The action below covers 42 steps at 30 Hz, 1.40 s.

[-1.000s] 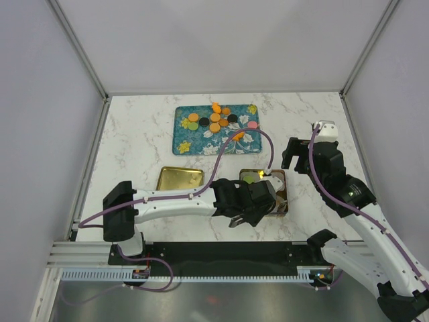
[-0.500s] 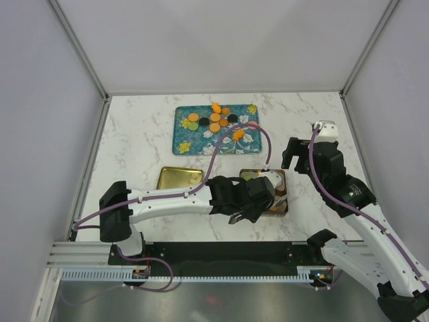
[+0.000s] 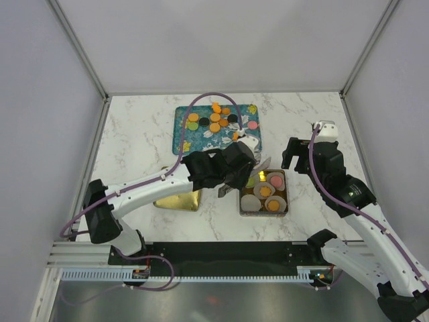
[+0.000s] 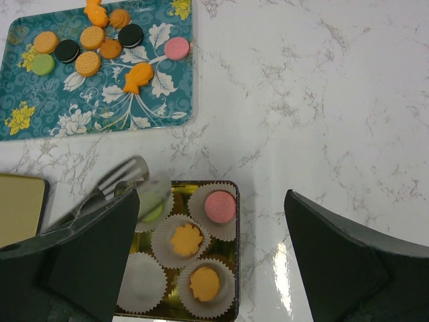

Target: Pack the cookies

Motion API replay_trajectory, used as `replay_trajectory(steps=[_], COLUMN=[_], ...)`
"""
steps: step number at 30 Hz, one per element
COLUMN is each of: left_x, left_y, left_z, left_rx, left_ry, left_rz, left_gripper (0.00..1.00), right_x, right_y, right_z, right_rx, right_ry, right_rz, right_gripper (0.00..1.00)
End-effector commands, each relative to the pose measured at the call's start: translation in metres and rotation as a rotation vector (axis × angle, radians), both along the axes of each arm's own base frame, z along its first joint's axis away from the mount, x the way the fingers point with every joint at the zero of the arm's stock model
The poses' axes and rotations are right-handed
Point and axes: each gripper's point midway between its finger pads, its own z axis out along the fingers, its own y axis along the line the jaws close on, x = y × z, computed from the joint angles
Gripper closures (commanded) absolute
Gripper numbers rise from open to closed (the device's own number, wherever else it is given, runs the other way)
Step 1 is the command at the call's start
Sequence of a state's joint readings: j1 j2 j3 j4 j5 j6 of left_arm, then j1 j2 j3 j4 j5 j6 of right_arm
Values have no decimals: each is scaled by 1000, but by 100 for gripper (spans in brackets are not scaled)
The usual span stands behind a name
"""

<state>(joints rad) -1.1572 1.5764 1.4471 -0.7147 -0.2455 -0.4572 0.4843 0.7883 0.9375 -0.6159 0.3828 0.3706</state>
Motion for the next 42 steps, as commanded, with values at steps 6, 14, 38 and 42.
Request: replay_trajectory(steps=[6,14,38,42], left_x=[106,159,206,213], left_y=[64,103,125,125], left_z=[22,0,-65,-72], left_rx=[34,167,347,356], left_ry=[-109,-125,-46,-31], left_rz=[257,393,460,457], left_gripper=[52,52,46,46], right_x=[2,0,-3,-3], right_y=[-2,-2,-2,-4], right_z=[18,16,22,21], right_rx=[10,3,6,0], right_ry=[-37,-36,-53,-52], right_rz=[-11,0,11,6], right_gripper=[2,2,2,2])
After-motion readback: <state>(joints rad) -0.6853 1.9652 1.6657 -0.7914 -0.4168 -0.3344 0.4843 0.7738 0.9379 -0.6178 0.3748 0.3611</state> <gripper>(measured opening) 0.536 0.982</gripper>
